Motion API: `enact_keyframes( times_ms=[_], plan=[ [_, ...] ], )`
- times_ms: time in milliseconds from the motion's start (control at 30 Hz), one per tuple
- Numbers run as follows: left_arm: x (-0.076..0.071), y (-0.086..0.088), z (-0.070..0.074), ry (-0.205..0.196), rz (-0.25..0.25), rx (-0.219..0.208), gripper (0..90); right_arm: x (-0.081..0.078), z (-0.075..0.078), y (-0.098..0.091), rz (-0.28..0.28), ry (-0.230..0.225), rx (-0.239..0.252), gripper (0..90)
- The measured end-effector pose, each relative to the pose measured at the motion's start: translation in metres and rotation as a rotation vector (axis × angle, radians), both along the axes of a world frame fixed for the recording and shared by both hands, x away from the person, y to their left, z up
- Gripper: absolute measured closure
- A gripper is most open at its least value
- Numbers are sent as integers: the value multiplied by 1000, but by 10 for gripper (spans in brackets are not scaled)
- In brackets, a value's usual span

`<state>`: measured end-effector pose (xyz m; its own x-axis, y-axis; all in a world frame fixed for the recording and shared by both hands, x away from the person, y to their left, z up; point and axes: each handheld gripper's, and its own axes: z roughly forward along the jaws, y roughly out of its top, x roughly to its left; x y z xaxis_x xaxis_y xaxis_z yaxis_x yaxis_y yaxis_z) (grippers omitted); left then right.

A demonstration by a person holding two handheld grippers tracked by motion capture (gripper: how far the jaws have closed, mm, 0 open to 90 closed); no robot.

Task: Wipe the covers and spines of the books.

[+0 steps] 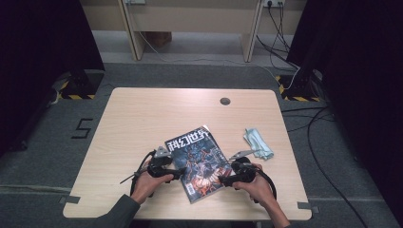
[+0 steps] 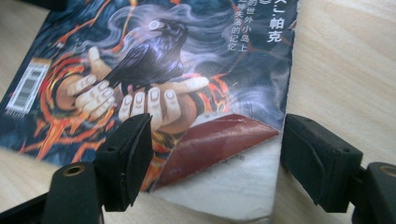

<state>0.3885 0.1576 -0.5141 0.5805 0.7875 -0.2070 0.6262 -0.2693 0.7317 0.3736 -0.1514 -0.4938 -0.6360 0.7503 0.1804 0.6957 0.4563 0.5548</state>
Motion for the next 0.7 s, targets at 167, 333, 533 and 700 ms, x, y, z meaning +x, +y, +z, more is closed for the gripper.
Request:
enact_keyframes(
  times_ms=[167,333,533,700],
  plan=[
    [15,-4,0,-22,4,46,242,-4,0,4,35,-6,1,265],
    [23,1,0,-14,7,8,260,-8,0,6,51,-3,8,270],
    [8,9,4,-4,11,19,275,-7,2,4,32,-13,41,273],
    [-11,6,4,5,-19,19,297,-7,0,5,40,-21,35,271]
  ],
)
